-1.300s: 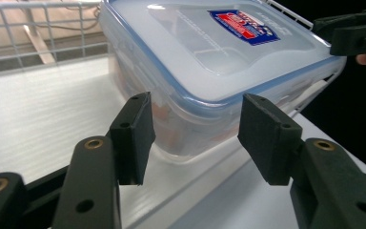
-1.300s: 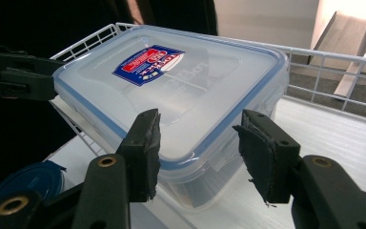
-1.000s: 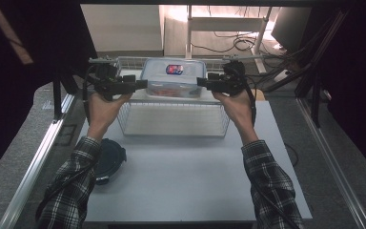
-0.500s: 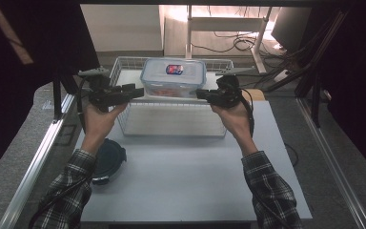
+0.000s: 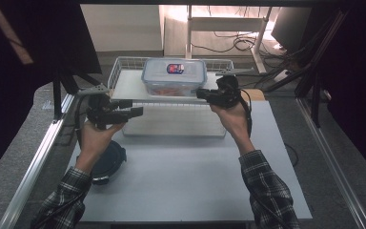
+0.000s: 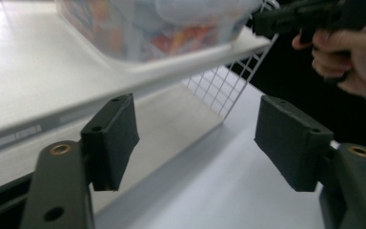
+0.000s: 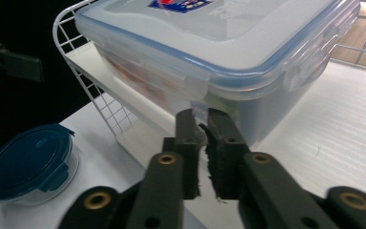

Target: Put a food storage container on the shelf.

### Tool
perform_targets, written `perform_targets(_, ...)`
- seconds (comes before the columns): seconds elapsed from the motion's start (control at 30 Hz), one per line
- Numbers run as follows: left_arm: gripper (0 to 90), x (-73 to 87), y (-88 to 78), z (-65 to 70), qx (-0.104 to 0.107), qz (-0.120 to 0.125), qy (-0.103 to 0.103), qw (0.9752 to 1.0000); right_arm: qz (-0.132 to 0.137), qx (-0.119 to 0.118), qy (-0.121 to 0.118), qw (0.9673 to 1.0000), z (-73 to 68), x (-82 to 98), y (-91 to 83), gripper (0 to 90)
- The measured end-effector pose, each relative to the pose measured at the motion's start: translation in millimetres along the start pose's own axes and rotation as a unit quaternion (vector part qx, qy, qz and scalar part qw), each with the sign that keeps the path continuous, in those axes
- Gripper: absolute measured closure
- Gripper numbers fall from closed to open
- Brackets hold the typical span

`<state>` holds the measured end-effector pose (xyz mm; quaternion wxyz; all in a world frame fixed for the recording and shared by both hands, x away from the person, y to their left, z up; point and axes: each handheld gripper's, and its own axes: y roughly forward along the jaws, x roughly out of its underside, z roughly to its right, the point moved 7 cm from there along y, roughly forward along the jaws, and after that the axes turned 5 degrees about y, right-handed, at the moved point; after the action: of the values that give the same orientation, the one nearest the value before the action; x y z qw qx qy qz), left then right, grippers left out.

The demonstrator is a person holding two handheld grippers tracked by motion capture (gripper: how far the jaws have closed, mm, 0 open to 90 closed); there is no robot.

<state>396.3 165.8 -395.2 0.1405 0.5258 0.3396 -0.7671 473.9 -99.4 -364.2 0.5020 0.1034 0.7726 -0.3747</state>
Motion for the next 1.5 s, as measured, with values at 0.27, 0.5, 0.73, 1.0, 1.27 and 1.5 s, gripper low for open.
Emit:
perform_targets(0.27,23.9,32.7,0.1,20.8,-0.014,-0.034,0.039,0.9986,0.001,0.002,-0.026,0.9996,-15.1,17.4,-12.8,51.0)
perform_targets(0.5,20.2,60.9,1.5,35.5,0.003,-0.049,0.036,0.9981,0.0,0.001,-0.045,0.999,-27.5,43.0,-25.4,32.3)
perform_targets(0.73,14.5,80.4,4.0,52.1,0.003,-0.055,0.052,0.9971,0.002,-0.005,-0.056,0.9984,-39.6,64.9,-36.5,19.3)
perform_targets(1.0,11.8,103.3,6.7,66.1,0.017,-0.056,0.051,0.997,-0.002,-0.006,-0.063,0.998,-48.2,89.8,-44.8,11.2)
perform_targets(1.27,7.0,118.6,13.7,82.6,0.03,-0.06,0.061,0.9958,-0.005,-0.007,-0.063,0.998,-49.7,115.7,-49.6,5.8)
perform_targets(1.5,4.2,128.9,11.4,92.7,0.033,-0.055,0.068,0.9956,-0.01,-0.011,-0.058,0.9982,-47.7,134.0,-56.1,3.7)
